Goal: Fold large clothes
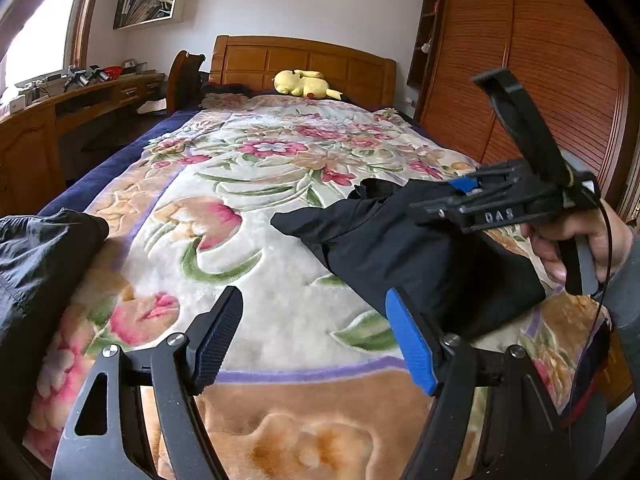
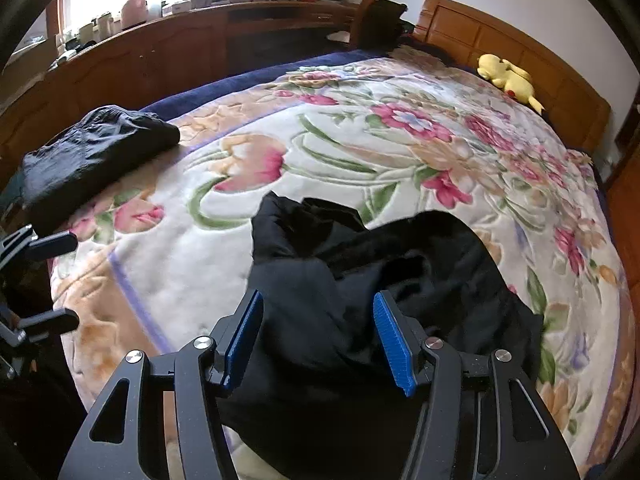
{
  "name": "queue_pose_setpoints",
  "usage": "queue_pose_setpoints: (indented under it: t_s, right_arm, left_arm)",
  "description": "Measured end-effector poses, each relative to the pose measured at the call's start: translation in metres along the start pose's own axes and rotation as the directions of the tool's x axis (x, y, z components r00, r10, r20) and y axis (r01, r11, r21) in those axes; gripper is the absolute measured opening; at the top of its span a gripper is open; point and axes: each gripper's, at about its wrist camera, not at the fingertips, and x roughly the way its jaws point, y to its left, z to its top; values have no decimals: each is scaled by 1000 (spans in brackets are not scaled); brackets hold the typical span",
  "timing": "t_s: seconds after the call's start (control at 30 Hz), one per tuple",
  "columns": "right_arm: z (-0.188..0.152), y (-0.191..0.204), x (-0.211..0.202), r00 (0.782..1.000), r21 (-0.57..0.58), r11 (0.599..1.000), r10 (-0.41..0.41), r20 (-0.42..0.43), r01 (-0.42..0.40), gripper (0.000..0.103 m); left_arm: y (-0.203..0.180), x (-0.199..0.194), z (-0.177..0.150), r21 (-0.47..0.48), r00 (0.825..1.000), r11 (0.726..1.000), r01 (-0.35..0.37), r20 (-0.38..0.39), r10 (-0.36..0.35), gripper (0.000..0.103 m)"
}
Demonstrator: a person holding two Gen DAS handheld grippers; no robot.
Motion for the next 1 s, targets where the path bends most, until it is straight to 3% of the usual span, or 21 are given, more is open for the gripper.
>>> queue_pose_setpoints:
  t_s: [0.03, 0.17, 0.23, 0.43, 0.57, 0.67, 0.77, 0.9, 1.0]
  right_arm:
    - [2, 4, 1, 1000, -2, 1000, 5, -3, -5, 56]
    - [-8, 3, -5, 1000, -17, 1000, 13, -26, -13, 17]
    - [-15, 3, -15, 1000, -28, 1000, 12, -4, -12, 9]
    - [-47, -8, -79, 976, 9, 993, -114, 186, 114, 5]
    - [-85, -48, -121, 956, 130, 976, -199, 215, 174, 5]
    - [-118, -80, -137, 939, 230, 941, -293, 181, 249, 5]
    - [-157, -97, -124, 941, 300, 906, -333, 67, 299, 5]
    - [-198, -103, -94, 955, 358, 887, -292, -52, 291, 5]
    - [-204, -90, -73, 953, 338, 891, -288, -97, 304, 5]
  left_arm:
    - [-2, 1, 0, 1, 1000, 1000, 0, 2, 0, 75]
    - [-11, 4, 1, 29, 1000, 999, -13, 6, 13, 75]
    - [-16, 6, 1, 37, 1000, 999, -7, 6, 7, 75]
    - [-34, 12, 2, 58, 1000, 998, 26, 2, -26, 75]
    - [-47, 17, 5, 65, 999, 996, 54, 0, -54, 75]
    - [-57, 21, 7, 72, 997, 995, 72, 0, -73, 75]
    - [-67, 26, 8, 79, 996, 993, 89, -6, -89, 75]
    - [-82, 33, 7, 95, 995, 990, 102, -18, -100, 75]
    - [-91, 37, 5, 110, 994, 988, 104, -29, -102, 75]
